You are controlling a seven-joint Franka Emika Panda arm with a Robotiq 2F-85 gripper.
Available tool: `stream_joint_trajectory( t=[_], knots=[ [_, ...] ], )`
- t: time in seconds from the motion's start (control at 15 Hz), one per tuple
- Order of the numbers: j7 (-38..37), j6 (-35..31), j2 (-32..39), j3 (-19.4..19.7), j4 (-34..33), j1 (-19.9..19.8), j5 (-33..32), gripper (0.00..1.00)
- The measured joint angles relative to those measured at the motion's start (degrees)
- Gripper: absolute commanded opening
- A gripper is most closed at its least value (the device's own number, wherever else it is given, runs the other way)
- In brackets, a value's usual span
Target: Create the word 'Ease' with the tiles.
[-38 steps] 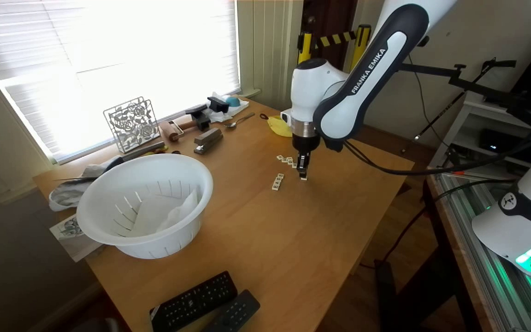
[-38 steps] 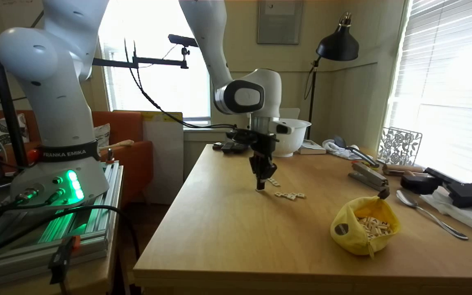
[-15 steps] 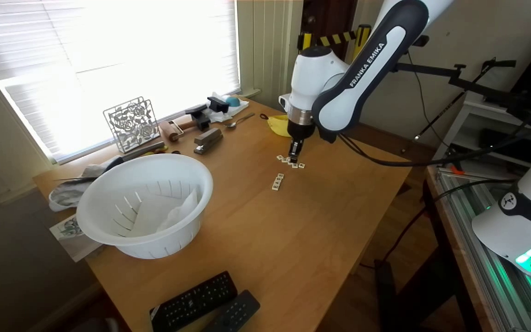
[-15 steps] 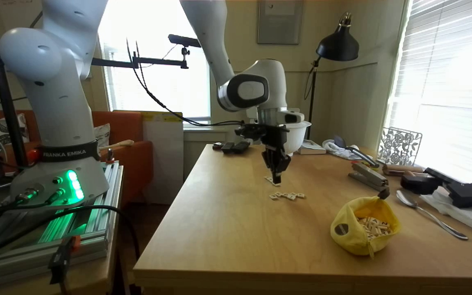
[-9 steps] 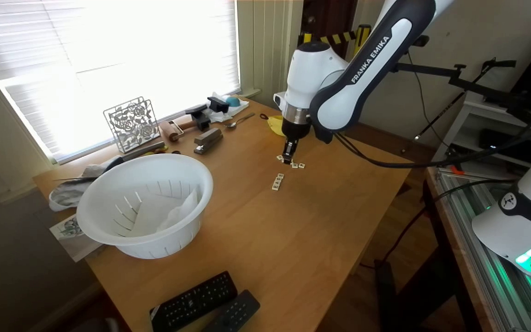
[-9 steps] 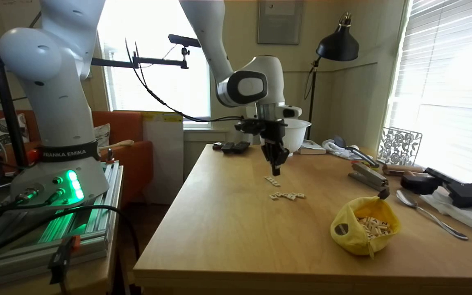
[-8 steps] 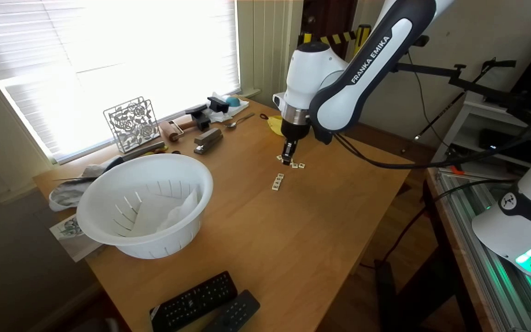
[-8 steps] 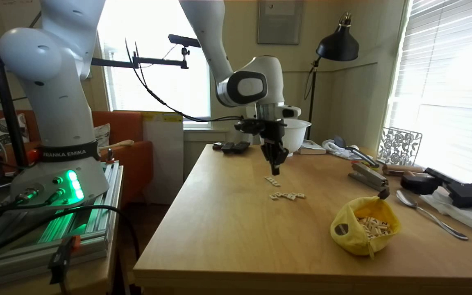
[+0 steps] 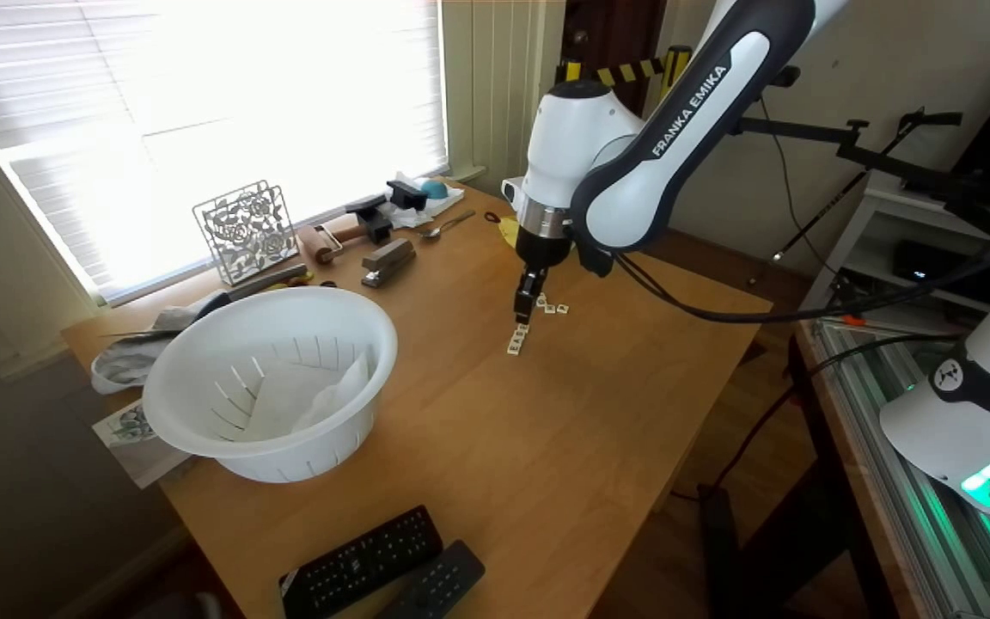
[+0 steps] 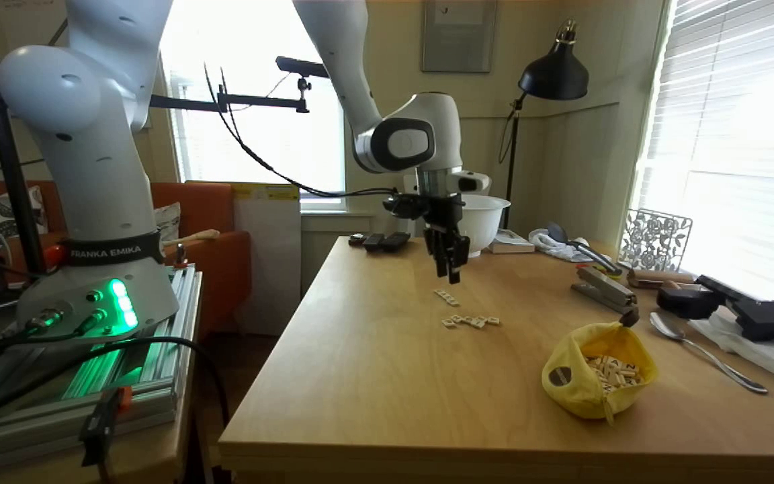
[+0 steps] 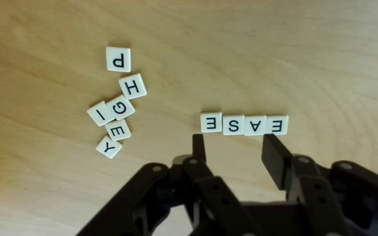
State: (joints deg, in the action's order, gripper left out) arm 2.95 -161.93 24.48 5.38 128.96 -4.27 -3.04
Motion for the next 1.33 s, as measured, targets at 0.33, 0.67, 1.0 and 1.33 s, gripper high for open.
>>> stream_joint_trajectory(
  t=[0.33, 0.67, 1.0, 1.33],
  knots=[
    [-0.2, 0.0, 0.0, -0.8, -0.4, -0.1, 1.0, 1.0],
    [-0.3, 0.0, 0.0, -1.2, -0.4, -0.2, 1.6, 1.0],
    [-0.3, 0.0, 0.0, -1.3, -0.5, -0.4, 1.8, 1.0],
    [-0.3, 0.0, 0.0, -1.5, -0.6, -0.6, 1.8, 1.0]
  ],
)
